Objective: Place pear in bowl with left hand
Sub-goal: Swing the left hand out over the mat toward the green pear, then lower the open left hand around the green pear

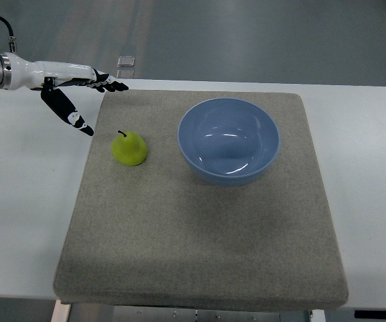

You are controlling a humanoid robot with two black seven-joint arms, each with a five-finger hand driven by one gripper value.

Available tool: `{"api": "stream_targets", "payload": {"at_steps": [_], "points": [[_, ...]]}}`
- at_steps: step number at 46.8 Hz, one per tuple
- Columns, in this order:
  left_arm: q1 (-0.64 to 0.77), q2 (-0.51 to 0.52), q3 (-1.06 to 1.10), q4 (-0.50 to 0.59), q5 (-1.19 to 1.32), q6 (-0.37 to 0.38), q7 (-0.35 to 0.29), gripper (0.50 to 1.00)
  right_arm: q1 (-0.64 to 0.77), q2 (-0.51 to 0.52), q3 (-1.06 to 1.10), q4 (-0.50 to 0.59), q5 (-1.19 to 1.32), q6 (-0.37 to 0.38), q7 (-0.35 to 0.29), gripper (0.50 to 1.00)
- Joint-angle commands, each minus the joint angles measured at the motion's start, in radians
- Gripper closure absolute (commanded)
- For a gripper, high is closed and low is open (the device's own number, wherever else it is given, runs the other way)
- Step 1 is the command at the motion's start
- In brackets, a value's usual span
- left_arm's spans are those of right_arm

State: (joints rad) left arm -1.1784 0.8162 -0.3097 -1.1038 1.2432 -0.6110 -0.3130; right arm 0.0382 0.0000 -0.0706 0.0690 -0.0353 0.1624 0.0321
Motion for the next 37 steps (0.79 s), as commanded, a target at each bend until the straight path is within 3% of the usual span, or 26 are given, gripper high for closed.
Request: {"api": "stream_targets", "payload": {"at_steps": [1,24,37], "points": [[-0.003,-0.002,-0.003,-0.028,0.053,0.0,0.0,0.519,0.0,0.0,0.0,0.0,0.0,0.0,0.0,0.574],[0.003,-0.12,0.006,-0.027,0.255,0.01,0.002,0.523,0.0,0.0,0.0,0.0,0.0,-0.001,0.0,0.574],[0.014,-0.16,0.015,0.004,0.309,0.076,0.002,0.525,0.0,0.0,0.0,0.0,0.0,0.0,0.0,0.574]]}}
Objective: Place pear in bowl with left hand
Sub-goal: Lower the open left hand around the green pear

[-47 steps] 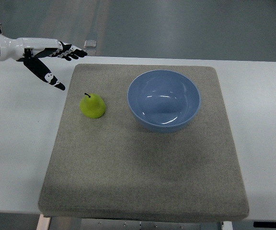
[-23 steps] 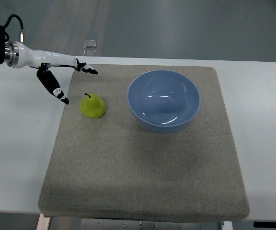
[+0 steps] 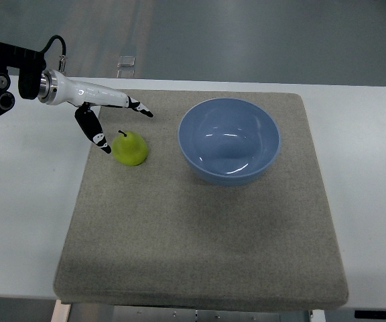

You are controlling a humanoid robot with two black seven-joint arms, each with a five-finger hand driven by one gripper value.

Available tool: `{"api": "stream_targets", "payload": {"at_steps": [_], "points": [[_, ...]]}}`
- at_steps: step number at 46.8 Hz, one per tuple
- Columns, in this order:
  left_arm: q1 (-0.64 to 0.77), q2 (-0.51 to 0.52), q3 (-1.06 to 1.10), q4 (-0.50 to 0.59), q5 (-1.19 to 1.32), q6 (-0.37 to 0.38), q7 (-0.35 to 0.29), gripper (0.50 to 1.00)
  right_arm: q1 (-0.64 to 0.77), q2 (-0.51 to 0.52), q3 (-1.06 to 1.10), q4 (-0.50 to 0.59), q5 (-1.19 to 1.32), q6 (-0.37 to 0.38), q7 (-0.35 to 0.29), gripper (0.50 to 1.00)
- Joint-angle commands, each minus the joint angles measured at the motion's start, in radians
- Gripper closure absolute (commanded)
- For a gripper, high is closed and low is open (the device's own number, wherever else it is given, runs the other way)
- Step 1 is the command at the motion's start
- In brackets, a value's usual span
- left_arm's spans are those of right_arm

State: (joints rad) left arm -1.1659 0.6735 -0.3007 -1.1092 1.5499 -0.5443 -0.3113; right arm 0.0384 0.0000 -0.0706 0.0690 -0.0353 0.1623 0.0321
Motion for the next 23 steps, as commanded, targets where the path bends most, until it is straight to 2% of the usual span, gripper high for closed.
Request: {"api": "stream_targets", "payload": {"at_steps": [1,10,18,23], "points": [[0.002,-0.02,0.011,0.014,0.003,0.009,0.0,0.523,0.0,0.0,0.0,0.0,0.0,-0.001,0.0,0.574],[0.005,-0.026,0.04,0.02,0.015,0.015,0.0,0.525,0.0,0.0,0.0,0.0,0.0,0.0,0.0,0.574],[0.003,-0.028,0.106,0.02,0.061,0.113,0.0,0.525,0.0,0.0,0.0,0.0,0.0,0.0,0.0,0.574],[0.002,-0.043,0.112,0.02,0.064,0.122,0.001,0.525,0.0,0.0,0.0,0.0,0.0,0.0,0.0,0.574]]}}
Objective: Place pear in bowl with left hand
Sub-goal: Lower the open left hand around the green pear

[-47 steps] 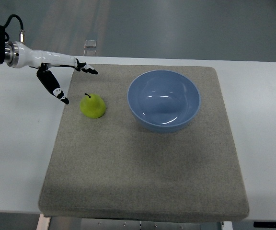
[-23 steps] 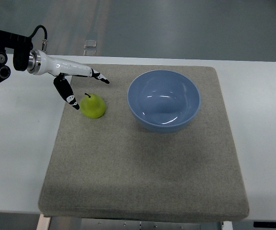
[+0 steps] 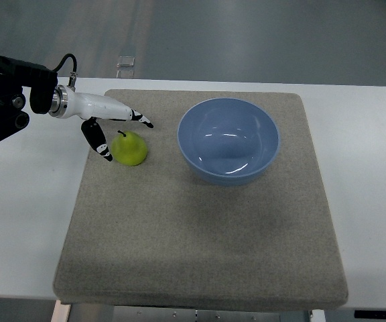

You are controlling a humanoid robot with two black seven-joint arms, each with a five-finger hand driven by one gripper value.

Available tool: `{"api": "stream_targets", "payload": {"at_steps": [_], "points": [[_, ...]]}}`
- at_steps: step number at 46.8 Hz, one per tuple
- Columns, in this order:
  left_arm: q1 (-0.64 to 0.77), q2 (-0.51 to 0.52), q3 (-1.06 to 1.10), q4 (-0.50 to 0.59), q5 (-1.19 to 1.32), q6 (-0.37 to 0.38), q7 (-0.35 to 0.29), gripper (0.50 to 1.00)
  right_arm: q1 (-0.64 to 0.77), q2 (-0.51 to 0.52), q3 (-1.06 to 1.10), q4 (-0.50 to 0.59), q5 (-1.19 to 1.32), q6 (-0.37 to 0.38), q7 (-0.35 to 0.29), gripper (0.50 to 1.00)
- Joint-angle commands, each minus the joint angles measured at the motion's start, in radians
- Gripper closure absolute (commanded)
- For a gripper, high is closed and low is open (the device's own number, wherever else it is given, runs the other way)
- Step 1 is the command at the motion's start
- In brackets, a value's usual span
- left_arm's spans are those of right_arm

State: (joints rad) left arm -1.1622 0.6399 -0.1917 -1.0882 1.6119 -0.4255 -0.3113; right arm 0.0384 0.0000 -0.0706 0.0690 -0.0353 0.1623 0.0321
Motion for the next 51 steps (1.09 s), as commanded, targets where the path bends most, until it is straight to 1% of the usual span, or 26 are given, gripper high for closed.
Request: {"api": "stream_targets", "payload": {"at_steps": [1,18,42,51], "points": [[-0.001,-0.013,0.003,-0.001,0.002,0.004,0.001,0.525,0.0,0.0,0.0,0.0,0.0,0.0,0.0,0.574],[-0.001,-0.023,0.015,-0.002,0.082,0.004,0.0,0.525,0.0,0.0,0.0,0.0,0.0,0.0,0.0,0.574],[0.002,-0.042,0.015,-0.002,0.086,0.005,0.0,0.529,0.0,0.0,0.0,0.0,0.0,0.0,0.0,0.574],[0.018,-0.042,0.017,-0.001,0.088,0.005,0.0,0.574,0.0,0.0,0.0,0.0,0.0,0.0,0.0,0.574]]}}
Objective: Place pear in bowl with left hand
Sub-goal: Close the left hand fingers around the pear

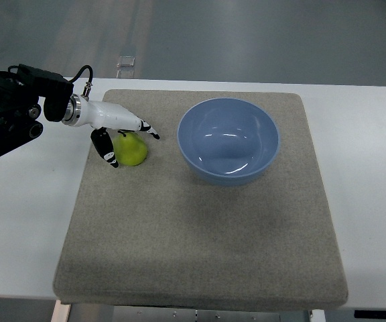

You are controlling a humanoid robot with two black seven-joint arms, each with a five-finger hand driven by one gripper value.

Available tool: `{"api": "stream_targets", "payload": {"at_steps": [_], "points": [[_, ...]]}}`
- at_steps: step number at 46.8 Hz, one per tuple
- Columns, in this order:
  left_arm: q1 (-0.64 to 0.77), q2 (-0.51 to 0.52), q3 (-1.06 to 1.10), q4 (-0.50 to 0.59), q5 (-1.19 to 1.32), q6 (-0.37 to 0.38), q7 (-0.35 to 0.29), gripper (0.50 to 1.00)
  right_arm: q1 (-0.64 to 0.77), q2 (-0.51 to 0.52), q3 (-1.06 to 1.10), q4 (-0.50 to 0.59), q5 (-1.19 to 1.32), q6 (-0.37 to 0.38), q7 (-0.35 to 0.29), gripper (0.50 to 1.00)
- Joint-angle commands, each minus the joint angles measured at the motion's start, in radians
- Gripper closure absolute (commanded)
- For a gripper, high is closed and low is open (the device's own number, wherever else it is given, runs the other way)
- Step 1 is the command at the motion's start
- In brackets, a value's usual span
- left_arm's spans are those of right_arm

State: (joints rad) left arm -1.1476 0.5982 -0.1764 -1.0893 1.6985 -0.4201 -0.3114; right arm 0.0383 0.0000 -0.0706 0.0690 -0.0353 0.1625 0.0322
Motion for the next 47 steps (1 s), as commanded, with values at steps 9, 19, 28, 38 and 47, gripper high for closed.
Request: {"api": "stream_targets", "payload": {"at_steps": [9,19,28,38,47], "points": [[0.005,0.0,0.002,0.0,0.004,0.0,0.0,0.767,0.0,0.0,0.0,0.0,0.0,0.0,0.0,0.574],[0.002,-0.002,0.0,0.002,0.004,0.0,0.0,1.0,0.0,0.0,0.0,0.0,0.0,0.0,0.0,0.574],[-0.003,0.0,-0.002,0.0,0.003,0.0,0.0,1.0,0.0,0.0,0.0,0.0,0.0,0.0,0.0,0.574],[-0.012,0.0,-0.014,-0.014,-0.008,0.0,0.0,1.0,0.0,0.0,0.0,0.0,0.0,0.0,0.0,0.574],[-0.04,0.009,-0.049,-0.038,-0.016,0.004,0.0,1.0,0.0,0.0,0.0,0.0,0.0,0.0,0.0,0.574]]}}
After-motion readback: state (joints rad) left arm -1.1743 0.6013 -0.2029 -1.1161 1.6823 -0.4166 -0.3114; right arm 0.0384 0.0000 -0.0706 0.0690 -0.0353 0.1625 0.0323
